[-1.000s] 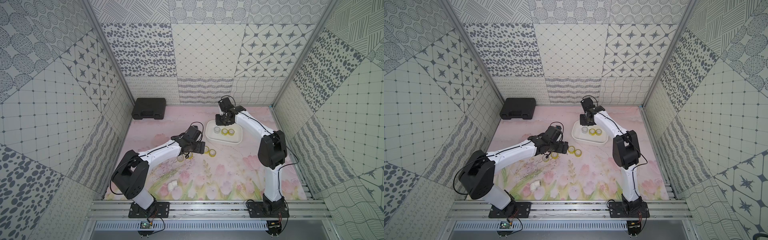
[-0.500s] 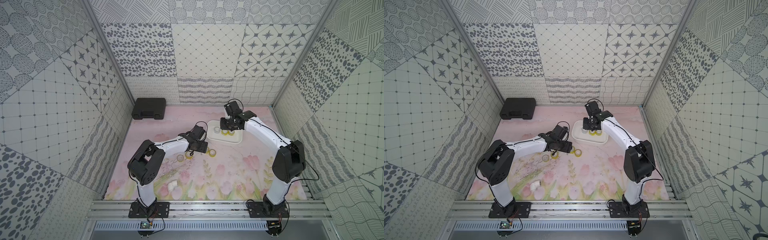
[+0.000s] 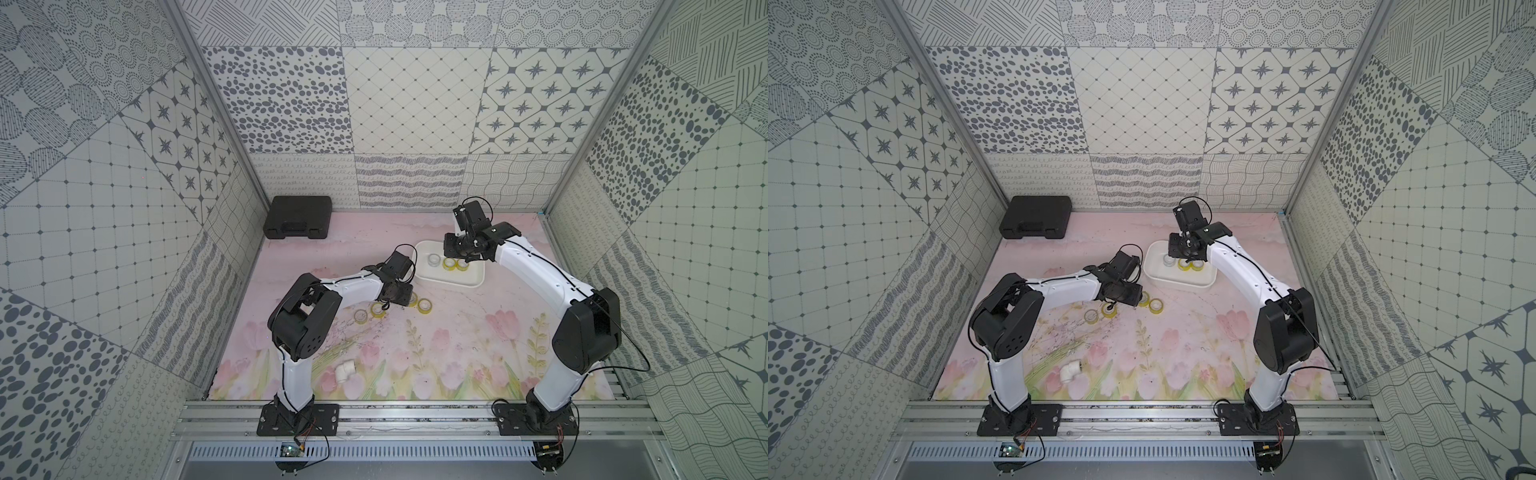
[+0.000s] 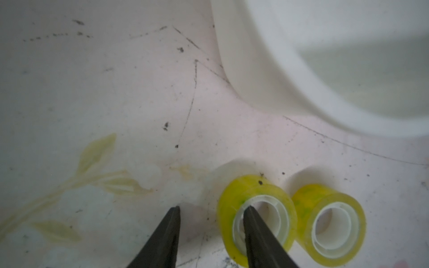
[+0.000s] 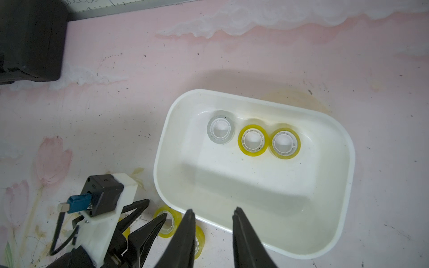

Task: Put the transparent tape into the storage box
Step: Pick up the tape at the center of the board, then place the tape in the storage box.

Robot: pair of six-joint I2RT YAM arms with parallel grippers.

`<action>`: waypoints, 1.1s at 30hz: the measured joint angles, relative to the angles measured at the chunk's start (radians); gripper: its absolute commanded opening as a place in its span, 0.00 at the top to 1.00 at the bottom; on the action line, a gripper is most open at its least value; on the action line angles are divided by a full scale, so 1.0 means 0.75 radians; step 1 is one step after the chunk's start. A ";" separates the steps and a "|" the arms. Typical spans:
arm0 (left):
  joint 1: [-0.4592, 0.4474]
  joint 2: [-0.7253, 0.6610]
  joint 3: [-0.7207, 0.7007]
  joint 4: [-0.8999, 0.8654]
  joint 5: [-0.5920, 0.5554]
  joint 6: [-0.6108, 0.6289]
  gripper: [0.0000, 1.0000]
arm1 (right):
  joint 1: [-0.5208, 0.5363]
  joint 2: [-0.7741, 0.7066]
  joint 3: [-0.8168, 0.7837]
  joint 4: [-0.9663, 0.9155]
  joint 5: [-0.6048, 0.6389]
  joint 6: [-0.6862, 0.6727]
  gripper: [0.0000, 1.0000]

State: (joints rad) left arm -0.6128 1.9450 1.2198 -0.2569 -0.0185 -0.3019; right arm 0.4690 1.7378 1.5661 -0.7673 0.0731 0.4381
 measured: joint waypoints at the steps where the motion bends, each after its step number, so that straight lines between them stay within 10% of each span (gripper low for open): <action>1: 0.000 0.003 0.000 0.011 0.001 -0.003 0.68 | 0.000 0.000 -0.004 0.002 0.003 0.001 0.69; 8: -0.001 -0.007 -0.008 0.034 0.009 -0.013 1.00 | -0.011 -0.001 -0.021 0.001 0.014 0.003 0.69; 23: -0.002 -0.305 -0.069 -0.097 -0.061 -0.024 1.00 | -0.026 -0.001 -0.016 0.002 0.013 0.005 0.69; 33: -0.002 -0.236 0.332 -0.232 -0.041 0.020 1.00 | -0.095 -0.041 0.002 0.001 -0.019 0.048 0.68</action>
State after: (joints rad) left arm -0.6144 1.7679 1.4685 -0.4313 -0.0494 -0.2871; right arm 0.3981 1.7069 1.5677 -0.7666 0.0586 0.4744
